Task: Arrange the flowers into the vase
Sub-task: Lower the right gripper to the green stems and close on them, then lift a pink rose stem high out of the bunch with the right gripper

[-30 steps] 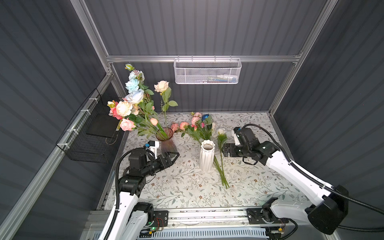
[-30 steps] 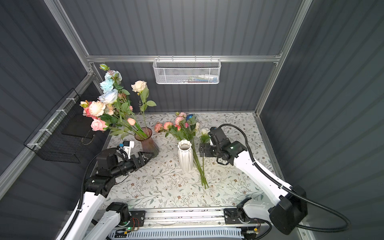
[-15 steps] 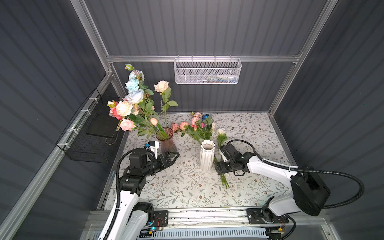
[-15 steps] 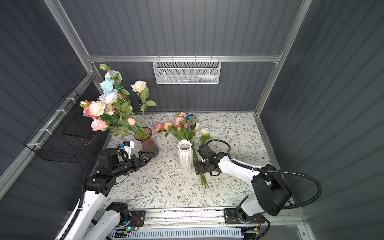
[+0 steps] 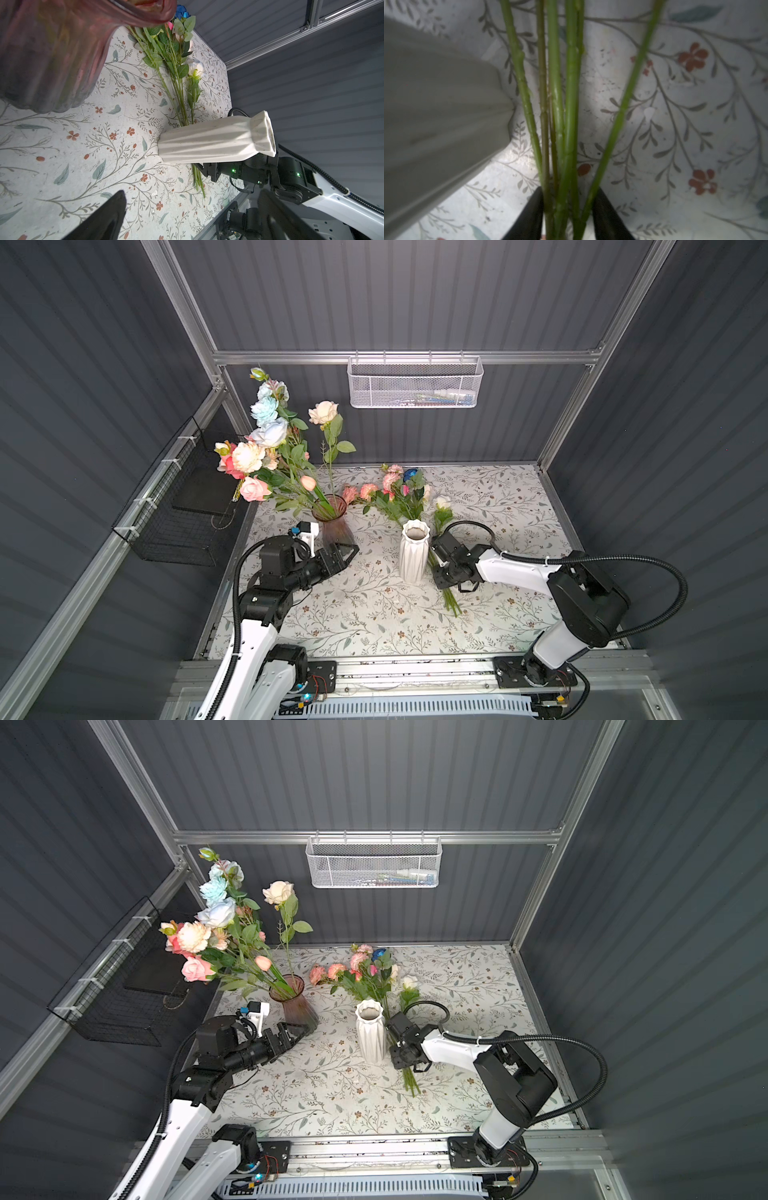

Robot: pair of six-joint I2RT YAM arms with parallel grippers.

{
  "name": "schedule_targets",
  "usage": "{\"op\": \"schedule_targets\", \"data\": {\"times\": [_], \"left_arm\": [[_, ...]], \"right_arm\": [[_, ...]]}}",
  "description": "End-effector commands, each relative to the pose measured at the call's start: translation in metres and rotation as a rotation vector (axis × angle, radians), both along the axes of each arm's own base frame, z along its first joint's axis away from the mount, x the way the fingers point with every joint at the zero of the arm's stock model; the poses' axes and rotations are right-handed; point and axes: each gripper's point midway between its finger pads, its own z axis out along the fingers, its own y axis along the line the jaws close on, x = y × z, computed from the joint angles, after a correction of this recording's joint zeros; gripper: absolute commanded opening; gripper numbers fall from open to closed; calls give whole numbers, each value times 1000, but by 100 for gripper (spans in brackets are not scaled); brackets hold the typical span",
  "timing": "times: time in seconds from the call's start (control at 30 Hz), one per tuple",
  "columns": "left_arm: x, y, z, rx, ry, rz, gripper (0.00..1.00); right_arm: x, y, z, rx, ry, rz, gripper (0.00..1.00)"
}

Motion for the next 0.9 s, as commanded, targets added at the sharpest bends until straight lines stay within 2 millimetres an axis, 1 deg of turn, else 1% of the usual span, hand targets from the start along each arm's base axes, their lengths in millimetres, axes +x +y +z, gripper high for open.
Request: {"op": "schedule_targets", "data": {"times": [0.0, 0.13, 0.23, 0.4, 0.53, 0.63, 0.67, 0.7, 0.73, 0.77, 0.8, 0.83, 0.87], "left_arm": [[-3, -4, 10, -13, -23, -24, 100], [-6, -6, 17, -17, -43, -31, 100], [-8, -8, 20, -21, -49, -37, 100], [-12, -11, 19, -26, -52, -51, 100], [-13, -15, 19, -24, -56, -62, 100], [-13, -19, 24, -27, -70, -69, 100], [-13, -21, 25, -28, -76, -74, 100], [-13, -23, 27, -28, -81, -78, 100], [-13, -25, 27, -27, -85, -82, 99], [-13, -27, 30, -27, -94, -88, 100], [-14, -30, 32, -24, -100, -95, 100], [-14, -33, 32, -20, -104, -101, 100], [-14, -38, 33, -17, -108, -109, 100]], "right_arm": [[2, -8, -2, -34, -6, -47, 27], [5, -18, -2, -47, -26, -116, 14], [8, -31, -2, -43, -38, -199, 1], [11, -59, 1, -34, -53, -333, 0], [8, -83, 0, -24, -36, -433, 0], [6, -95, 0, -19, -35, -469, 0], [5, -96, 1, -11, -34, -474, 5], [6, -95, 3, 1, -37, -466, 12], [8, -92, 8, 23, -54, -446, 23], [10, -91, 15, 41, -76, -437, 34], [12, -90, 22, 54, -98, -426, 42], [14, -88, 31, 74, -125, -410, 48], [15, -88, 41, 86, -150, -403, 52]]}}
